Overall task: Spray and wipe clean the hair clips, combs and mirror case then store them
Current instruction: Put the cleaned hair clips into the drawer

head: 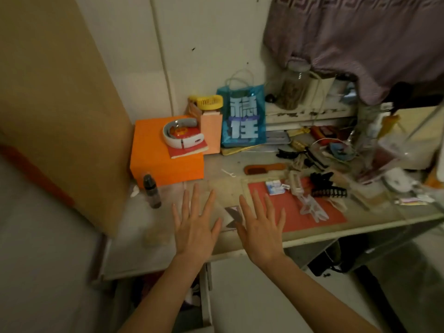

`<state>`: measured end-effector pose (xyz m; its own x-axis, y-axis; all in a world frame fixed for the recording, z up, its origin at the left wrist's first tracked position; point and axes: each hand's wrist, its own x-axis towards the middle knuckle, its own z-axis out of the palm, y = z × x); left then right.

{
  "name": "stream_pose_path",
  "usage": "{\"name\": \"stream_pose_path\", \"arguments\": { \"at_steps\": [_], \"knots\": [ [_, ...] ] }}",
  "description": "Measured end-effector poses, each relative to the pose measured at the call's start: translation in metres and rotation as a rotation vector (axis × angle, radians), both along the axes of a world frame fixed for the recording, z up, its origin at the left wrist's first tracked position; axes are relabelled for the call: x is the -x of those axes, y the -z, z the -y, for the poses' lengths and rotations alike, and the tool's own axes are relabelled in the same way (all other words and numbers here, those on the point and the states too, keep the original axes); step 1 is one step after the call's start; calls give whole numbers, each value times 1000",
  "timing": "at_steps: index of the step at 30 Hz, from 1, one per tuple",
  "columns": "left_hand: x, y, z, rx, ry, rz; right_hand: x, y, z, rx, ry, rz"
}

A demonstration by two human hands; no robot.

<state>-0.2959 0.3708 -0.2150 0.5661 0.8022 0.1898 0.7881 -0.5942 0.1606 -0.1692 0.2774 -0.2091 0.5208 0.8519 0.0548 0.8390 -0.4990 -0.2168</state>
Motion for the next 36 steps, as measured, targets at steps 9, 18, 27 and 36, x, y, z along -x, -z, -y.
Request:
{"name": "stream_pose_path", "arguments": {
  "at_steps": [9,18,27,36],
  "knots": [
    [-42,-64,8,44,123,-93,-34,-63,20,28,149,-15],
    [-111,-63,8,73,222,-126,-104,-60,41,55,276,-56],
    [-236,-22,6,156,184,-197,-245,-18,25,167,217,-85],
    [-327,9,11,190,149,-85,-345,16,16,391,78,-130]
  ]
}}
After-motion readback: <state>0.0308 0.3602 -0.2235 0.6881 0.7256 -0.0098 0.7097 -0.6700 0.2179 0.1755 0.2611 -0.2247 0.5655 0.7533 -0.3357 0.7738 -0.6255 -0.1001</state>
